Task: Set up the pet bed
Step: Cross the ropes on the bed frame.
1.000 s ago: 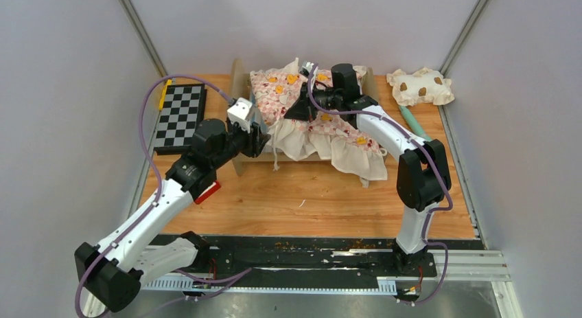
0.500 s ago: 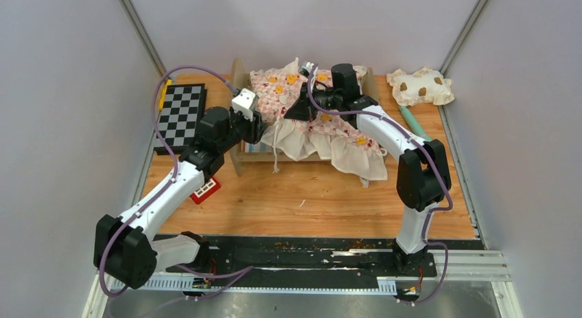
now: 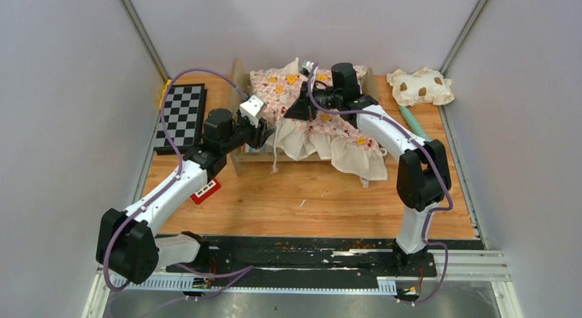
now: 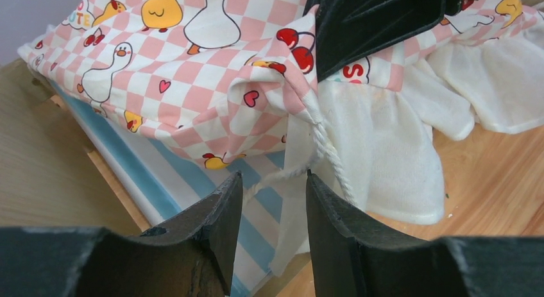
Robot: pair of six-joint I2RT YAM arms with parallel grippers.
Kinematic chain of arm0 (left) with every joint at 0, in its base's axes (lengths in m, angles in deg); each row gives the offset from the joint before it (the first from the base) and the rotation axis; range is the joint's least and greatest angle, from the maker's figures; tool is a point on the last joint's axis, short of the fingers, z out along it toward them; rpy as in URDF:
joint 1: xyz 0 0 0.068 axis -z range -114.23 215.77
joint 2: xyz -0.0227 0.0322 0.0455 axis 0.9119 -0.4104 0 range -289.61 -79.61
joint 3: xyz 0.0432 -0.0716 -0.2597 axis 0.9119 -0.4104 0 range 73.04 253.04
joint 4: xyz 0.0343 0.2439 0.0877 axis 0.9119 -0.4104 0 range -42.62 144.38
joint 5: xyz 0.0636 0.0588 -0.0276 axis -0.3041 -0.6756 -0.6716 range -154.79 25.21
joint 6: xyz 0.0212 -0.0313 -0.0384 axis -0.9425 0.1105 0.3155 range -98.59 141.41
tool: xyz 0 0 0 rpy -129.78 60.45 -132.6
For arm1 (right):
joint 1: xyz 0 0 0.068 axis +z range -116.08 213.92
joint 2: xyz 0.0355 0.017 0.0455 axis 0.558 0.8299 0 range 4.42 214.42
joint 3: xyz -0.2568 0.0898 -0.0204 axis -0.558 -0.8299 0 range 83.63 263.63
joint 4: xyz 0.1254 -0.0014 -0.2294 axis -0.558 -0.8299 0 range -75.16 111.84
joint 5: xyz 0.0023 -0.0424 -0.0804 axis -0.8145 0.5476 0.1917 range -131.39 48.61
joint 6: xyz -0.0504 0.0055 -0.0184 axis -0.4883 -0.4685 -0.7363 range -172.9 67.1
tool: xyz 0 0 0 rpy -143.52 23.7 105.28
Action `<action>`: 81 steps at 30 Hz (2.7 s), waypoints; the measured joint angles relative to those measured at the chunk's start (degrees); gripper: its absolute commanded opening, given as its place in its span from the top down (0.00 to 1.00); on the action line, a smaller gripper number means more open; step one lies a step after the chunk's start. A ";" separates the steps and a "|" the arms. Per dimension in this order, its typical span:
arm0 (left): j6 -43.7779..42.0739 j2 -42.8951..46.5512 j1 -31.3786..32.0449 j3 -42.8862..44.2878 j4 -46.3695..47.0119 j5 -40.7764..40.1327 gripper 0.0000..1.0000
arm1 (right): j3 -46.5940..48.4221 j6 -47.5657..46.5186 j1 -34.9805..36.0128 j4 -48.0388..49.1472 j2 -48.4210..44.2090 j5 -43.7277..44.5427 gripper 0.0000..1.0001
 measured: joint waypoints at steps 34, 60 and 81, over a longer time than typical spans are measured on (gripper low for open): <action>-0.68 -7.28 0.74 -4.26 15.30 0.76 0.80 | 0.55 0.04 0.00 0.02 0.22 -0.76 0.96; -5.81 4.02 0.81 2.36 -4.55 -18.91 0.72 | 0.55 -0.15 0.00 -0.13 0.33 -0.55 0.96; -3.23 1.57 1.44 -5.20 0.20 -10.03 0.48 | 0.57 2.19 -1.22 1.62 1.36 0.59 0.97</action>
